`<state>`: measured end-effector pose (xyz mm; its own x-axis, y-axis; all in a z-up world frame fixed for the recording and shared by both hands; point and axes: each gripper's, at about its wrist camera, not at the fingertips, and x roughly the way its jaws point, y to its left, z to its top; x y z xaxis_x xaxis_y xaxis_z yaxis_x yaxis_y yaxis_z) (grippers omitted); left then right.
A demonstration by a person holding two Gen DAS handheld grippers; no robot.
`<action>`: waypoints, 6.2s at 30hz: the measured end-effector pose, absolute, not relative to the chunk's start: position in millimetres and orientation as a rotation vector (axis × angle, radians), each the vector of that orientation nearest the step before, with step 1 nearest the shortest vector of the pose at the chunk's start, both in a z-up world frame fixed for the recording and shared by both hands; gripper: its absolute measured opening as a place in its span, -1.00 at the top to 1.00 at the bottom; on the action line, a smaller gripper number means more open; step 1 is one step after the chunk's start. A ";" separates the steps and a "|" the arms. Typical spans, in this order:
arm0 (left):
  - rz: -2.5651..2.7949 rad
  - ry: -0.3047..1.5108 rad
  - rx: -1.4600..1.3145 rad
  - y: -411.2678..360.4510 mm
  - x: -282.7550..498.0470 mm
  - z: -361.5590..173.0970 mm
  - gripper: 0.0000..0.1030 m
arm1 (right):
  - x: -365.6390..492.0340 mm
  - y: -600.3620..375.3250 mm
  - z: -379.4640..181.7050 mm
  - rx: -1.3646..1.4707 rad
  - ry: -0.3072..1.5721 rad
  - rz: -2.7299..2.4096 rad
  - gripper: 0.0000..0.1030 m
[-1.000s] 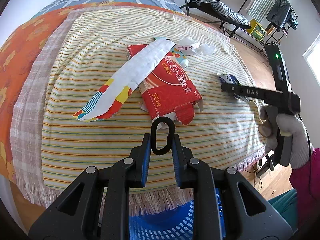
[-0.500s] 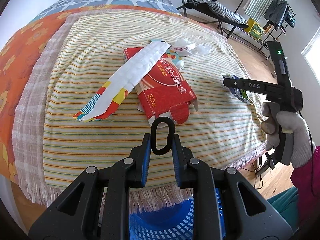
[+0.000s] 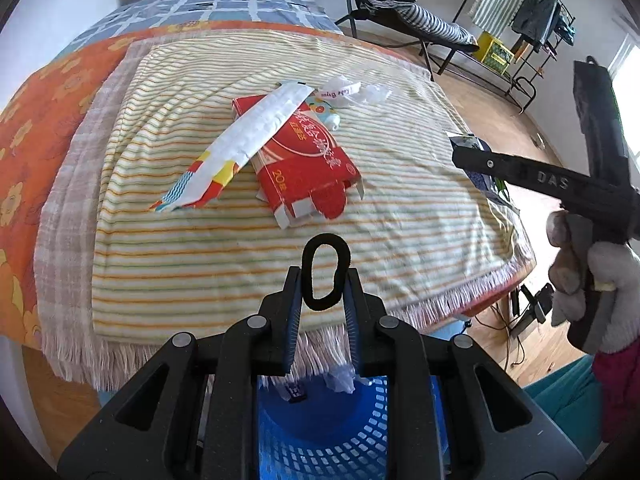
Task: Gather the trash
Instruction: 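Lift and carry the hair tie and snack packet over the blue basket, then open both tools to drop the hair tie and packet into the basket, then move both tools back toward the red box and white strip, then grasp the long white paper strip with the left tool while the right tool grasps the white Kobe packet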
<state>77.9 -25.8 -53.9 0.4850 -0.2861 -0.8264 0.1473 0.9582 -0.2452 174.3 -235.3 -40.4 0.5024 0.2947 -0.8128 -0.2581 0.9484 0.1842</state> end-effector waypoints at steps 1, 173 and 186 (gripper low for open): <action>-0.266 1.032 -0.146 -25.7 76.1 -54.1 0.62 | 168.2 -232.9 -39.1 0.036 0.987 0.341 -0.01; -0.147 1.099 -0.053 -2.2 230.2 -85.8 -0.29 | 338.0 -189.7 -90.6 0.468 1.092 0.322 0.54; -0.166 1.093 -0.039 -8.9 227.4 -83.1 0.18 | 325.5 -184.8 -63.7 0.305 1.006 0.349 0.81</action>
